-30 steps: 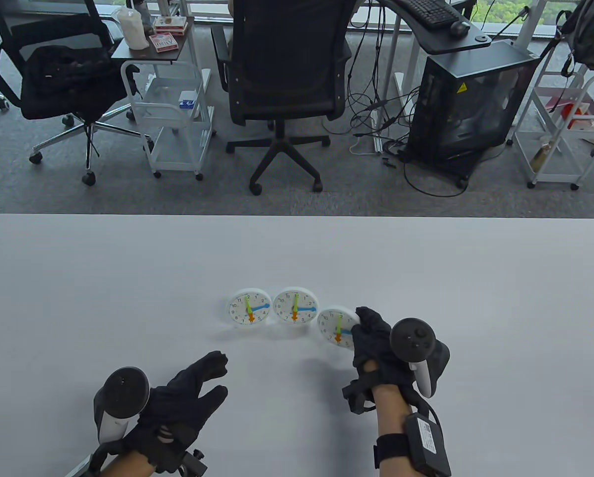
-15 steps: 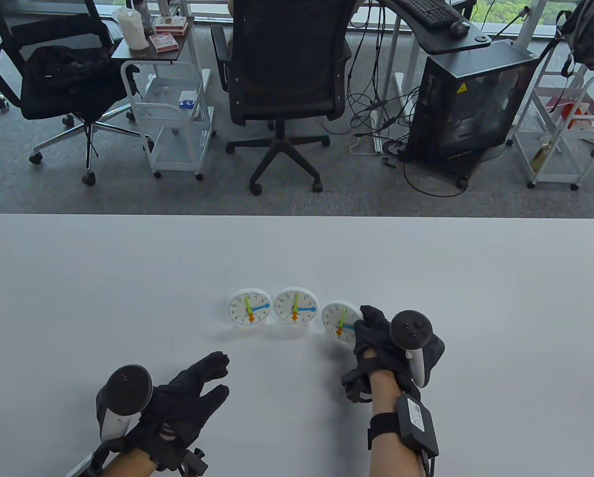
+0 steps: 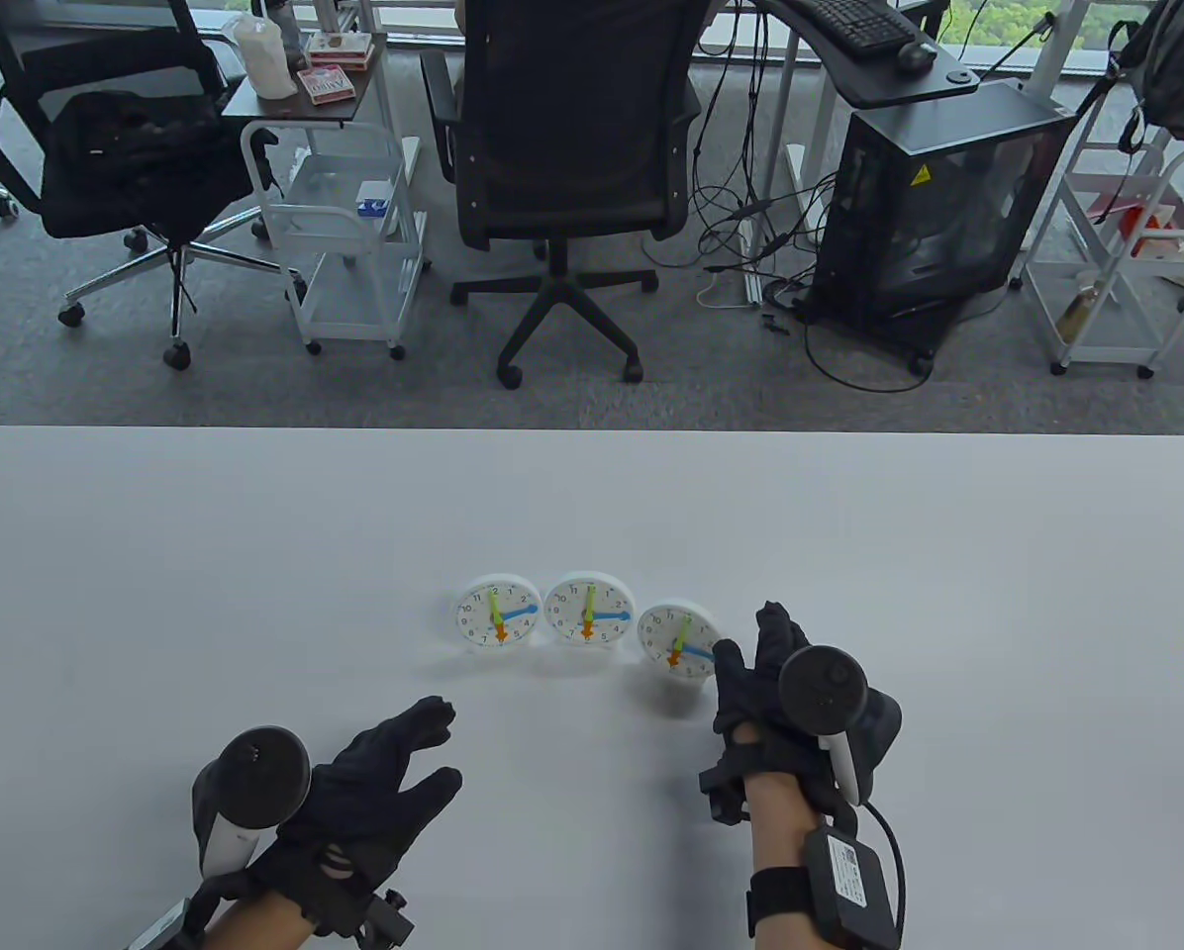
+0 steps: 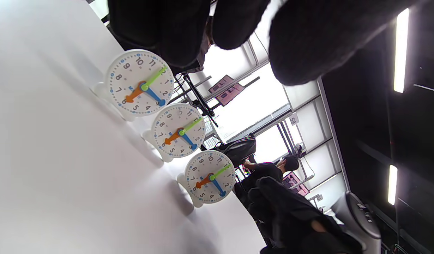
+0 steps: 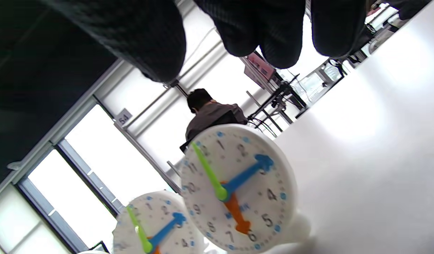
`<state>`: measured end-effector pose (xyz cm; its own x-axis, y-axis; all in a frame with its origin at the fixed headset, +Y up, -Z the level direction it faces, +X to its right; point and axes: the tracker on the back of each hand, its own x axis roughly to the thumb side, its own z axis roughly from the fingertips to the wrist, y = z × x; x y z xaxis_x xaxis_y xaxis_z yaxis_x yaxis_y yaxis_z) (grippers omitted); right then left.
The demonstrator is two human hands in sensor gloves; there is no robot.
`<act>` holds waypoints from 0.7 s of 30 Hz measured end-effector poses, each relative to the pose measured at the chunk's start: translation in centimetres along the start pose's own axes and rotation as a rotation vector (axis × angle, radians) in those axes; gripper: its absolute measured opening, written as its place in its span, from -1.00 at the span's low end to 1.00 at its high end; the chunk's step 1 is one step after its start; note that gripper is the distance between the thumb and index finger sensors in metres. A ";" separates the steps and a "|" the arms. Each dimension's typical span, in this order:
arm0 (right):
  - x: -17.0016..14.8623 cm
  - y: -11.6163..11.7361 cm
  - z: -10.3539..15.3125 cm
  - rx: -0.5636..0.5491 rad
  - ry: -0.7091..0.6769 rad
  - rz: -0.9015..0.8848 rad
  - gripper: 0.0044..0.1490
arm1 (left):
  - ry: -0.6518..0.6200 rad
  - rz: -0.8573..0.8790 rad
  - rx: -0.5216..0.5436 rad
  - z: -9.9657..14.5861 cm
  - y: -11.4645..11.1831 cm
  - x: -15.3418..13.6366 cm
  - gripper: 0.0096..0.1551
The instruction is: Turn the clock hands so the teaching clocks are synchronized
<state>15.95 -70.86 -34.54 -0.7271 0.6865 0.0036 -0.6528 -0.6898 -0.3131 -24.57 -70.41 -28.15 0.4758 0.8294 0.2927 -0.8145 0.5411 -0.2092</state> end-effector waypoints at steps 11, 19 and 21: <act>6.5 0.7 6.2 0.272 -0.295 0.073 0.19 | -0.030 -0.336 0.022 -0.2 -0.2 0.3 0.07; 9.4 2.7 8.0 0.347 -0.496 0.231 0.30 | 0.119 -0.425 -0.083 -0.5 -0.8 -1.1 0.26; 9.7 3.4 8.3 0.357 -0.508 0.261 0.30 | 0.129 -0.424 -0.076 -0.5 -0.7 -1.3 0.28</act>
<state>4.94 -68.51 -27.73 -0.8231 0.3539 0.4441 -0.4091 -0.9119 -0.0315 -24.44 -71.83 -28.84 0.8040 0.5399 0.2493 -0.5141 0.8417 -0.1648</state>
